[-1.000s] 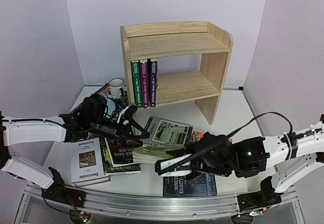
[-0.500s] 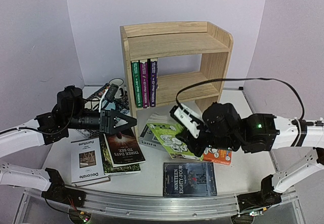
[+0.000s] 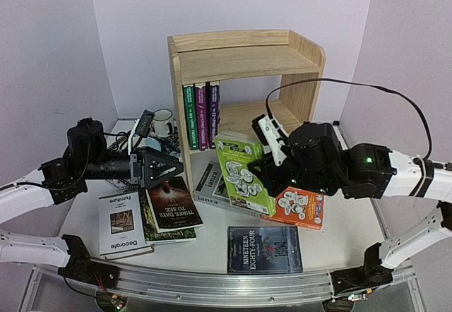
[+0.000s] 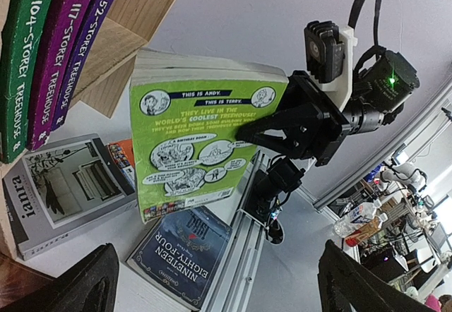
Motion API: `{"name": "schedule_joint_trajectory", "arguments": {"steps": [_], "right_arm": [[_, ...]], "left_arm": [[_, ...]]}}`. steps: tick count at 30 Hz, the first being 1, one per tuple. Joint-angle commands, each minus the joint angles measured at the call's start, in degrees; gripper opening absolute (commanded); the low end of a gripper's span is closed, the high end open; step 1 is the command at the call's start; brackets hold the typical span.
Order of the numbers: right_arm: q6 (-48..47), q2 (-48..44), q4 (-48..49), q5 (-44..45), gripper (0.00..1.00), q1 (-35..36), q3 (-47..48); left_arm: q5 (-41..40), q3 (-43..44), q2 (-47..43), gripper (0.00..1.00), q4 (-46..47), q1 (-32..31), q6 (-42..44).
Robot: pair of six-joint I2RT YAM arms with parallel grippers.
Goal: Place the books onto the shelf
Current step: Place the book on the shelf.
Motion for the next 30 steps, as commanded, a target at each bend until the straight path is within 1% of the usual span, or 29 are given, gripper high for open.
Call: {"name": "schedule_joint_trajectory", "arguments": {"steps": [1, 4, 8, 14, 17, 23, 30], "right_arm": [[-1.5, -5.8, 5.2, 10.3, 0.0, -0.3, 0.5], [-4.1, -7.4, 9.6, 14.8, 0.0, -0.4, -1.1], [-9.0, -8.3, 15.2, 18.6, 0.0, -0.3, -2.1], [-14.3, -8.9, 26.8, 18.9, 0.0, -0.4, -5.4], [-16.8, -7.1, 27.7, 20.2, 0.0, -0.5, -3.9], [-17.4, -4.9, 32.5, 20.9, 0.0, -0.6, -4.0], [-17.1, -3.0, 35.5, 21.2, 0.0, -1.1, -3.1]], "left_arm": [[-0.7, 1.2, 0.4, 0.99, 0.2, 0.2, 1.5], [-1.4, 1.4, 1.1, 0.99, 0.2, 0.2, 1.7], [-0.9, 1.7, 1.8, 0.99, 0.3, 0.2, 1.3], [-1.1, 1.2, 1.3, 0.99, 0.3, 0.2, 0.7], [-1.1, 0.9, 0.8, 0.99, 0.3, 0.2, 0.4], [-1.4, 0.4, 0.1, 0.99, 0.2, 0.2, -0.1], [-1.5, 0.2, -0.4, 0.99, 0.2, 0.2, -0.4]]}}
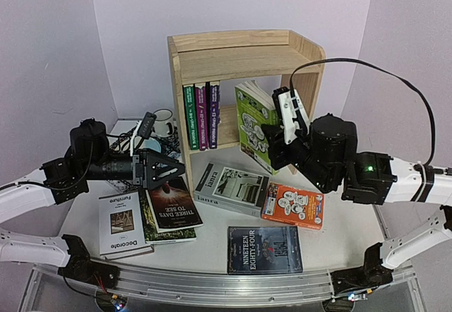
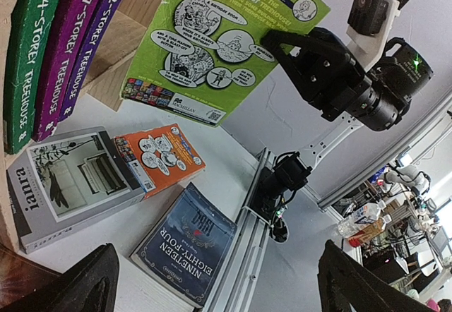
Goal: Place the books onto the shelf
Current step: Place the book on the shelf.
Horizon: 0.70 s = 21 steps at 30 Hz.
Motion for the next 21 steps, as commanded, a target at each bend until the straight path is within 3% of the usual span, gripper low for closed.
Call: {"name": "schedule_joint_trajectory", "arguments": {"steps": [1, 15, 21], "right_arm": [[-0.4, -0.1, 11.1, 2.9, 0.0, -0.6, 2.6], [0.4, 2.8, 16.8, 2.0, 0.0, -1.7, 2.0], [-0.3, 3.1, 23.8, 0.6, 0.0, -1.9, -1.3]], "left_arm": [[-0.6, 0.2, -1.2, 0.99, 1.1, 0.2, -0.4], [-0.8, -0.3, -2.2, 0.99, 1.2, 0.2, -0.5], [-0.8, -0.4, -2.6, 0.99, 1.1, 0.2, -0.6]]}}
